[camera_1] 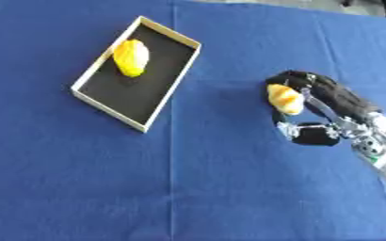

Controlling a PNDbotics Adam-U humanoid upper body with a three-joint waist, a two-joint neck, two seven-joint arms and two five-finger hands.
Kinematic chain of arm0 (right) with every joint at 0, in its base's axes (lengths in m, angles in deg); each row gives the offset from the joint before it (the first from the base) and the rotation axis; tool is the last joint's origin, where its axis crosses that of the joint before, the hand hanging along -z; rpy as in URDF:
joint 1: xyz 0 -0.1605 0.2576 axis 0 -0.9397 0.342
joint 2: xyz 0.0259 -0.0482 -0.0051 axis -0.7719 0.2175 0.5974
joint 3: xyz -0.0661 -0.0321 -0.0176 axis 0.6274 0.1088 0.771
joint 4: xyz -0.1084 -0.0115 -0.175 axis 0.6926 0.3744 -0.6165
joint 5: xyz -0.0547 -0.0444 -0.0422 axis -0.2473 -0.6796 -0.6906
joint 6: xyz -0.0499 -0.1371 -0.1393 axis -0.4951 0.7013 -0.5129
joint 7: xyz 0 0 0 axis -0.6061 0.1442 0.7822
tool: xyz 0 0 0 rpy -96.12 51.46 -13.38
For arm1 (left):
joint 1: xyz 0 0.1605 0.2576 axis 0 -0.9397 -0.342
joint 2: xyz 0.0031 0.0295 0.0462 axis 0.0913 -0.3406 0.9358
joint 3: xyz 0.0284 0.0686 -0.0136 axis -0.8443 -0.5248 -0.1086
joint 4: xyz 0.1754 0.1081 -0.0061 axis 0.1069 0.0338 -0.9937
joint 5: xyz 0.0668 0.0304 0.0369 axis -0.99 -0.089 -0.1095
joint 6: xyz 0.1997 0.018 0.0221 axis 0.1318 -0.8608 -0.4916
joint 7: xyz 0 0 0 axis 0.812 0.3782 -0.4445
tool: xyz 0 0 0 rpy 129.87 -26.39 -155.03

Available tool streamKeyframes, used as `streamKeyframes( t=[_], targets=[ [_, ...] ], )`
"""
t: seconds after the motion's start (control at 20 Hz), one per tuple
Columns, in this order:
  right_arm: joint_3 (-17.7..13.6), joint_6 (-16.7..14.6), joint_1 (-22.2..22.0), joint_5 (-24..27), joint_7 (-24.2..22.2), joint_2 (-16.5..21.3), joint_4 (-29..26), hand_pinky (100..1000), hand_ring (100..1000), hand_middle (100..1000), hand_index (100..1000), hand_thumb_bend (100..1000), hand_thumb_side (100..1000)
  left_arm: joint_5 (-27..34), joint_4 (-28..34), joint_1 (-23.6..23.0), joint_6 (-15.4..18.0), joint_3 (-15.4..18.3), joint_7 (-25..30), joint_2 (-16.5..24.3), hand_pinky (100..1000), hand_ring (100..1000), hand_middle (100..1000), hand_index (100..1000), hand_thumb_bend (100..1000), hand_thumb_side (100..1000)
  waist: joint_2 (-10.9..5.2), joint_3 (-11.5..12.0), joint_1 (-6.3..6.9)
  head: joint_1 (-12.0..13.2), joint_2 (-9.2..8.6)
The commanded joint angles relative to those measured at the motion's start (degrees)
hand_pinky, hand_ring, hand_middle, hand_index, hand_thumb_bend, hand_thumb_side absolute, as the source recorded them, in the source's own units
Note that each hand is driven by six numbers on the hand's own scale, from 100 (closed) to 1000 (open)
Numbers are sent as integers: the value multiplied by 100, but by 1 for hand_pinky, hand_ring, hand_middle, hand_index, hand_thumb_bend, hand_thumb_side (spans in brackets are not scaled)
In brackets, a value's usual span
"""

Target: Pick up objects on the table and place them in the box.

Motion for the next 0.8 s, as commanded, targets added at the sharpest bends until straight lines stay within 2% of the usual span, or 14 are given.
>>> streamKeyframes(
  t=[0.05, 0.2, 0.5, 0.65, 0.8],
  targets=[
    [-93, 374, -16, -85, 9, -1, -92, 895, 858, 797, 904, 100, 181, -44, 91, 29, -12, 50, -7, 63, 813, 809, 785, 878, 100, 646, -90, -19, 57, -17, -65],
    [-211, 584, 68, 78, 128, -25, -92, 897, 856, 788, 900, 100, 147, -67, 91, 10, -16, 47, -2, 47, 813, 809, 785, 878, 100, 645, -65, -36, 82, -26, -61],
    [-552, 677, 132, 456, 502, 42, -92, 898, 852, 783, 898, 100, 102, -87, 91, -5, -14, 45, 14, 39, 815, 810, 790, 878, 100, 644, -37, -77, 112, -18, -47],
    [-668, 776, 98, 450, 657, 47, -92, 901, 858, 794, 902, 100, 108, -79, 91, -5, -19, 46, 24, 36, 815, 810, 793, 879, 100, 645, -35, -83, 111, -21, -56],
    [-707, 1006, 58, 363, 631, 37, -92, 908, 863, 798, 911, 100, 125, -68, 91, 4, -32, 42, 33, 25, 816, 810, 795, 879, 100, 645, -25, -74, 102, -47, -84]
  ],
)
